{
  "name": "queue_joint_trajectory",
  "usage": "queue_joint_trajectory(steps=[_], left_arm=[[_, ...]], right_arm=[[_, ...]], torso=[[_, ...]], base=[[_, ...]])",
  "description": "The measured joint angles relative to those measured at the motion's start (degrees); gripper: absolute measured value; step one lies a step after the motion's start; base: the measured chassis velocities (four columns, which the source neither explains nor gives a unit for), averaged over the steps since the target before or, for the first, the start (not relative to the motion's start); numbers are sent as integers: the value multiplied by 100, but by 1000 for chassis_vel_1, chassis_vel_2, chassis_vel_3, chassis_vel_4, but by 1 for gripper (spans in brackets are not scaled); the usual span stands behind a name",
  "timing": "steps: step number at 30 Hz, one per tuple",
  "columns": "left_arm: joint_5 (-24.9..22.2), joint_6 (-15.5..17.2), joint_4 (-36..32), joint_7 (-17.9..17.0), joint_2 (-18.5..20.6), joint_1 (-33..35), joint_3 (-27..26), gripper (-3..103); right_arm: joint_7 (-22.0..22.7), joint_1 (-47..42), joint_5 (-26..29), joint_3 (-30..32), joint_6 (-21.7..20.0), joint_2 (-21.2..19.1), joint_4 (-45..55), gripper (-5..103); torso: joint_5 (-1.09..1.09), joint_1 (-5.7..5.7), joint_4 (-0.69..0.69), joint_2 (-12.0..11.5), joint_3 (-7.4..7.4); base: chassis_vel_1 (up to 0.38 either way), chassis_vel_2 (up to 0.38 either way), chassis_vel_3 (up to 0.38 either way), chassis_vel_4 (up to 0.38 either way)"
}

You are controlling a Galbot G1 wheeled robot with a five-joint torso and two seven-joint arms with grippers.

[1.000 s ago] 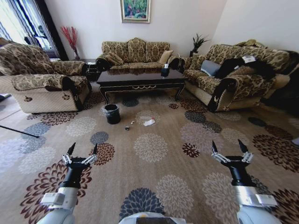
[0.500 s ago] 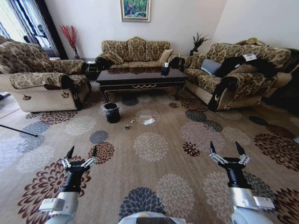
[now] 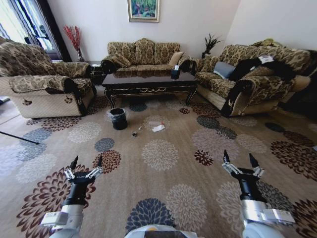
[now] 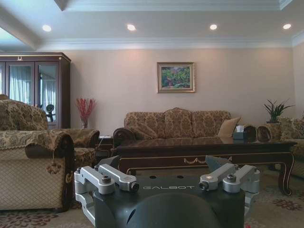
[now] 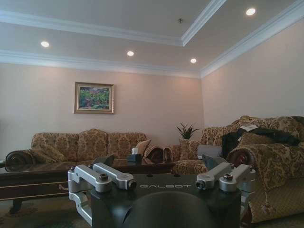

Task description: Move to the front of the table and pick up the trash from the floor, then place it into the trash bin.

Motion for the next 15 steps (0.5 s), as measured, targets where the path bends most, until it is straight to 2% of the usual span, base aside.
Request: queue_joint_trajectory(steps=[15], left_arm=[[127,-64,-60,6,-95,95,48,100]], right_arm=[[-15,1,-33,-13,21,44,-14,100]], torso=[[-1,-109,0,-315,-205]], base=[[0,0,0,0]])
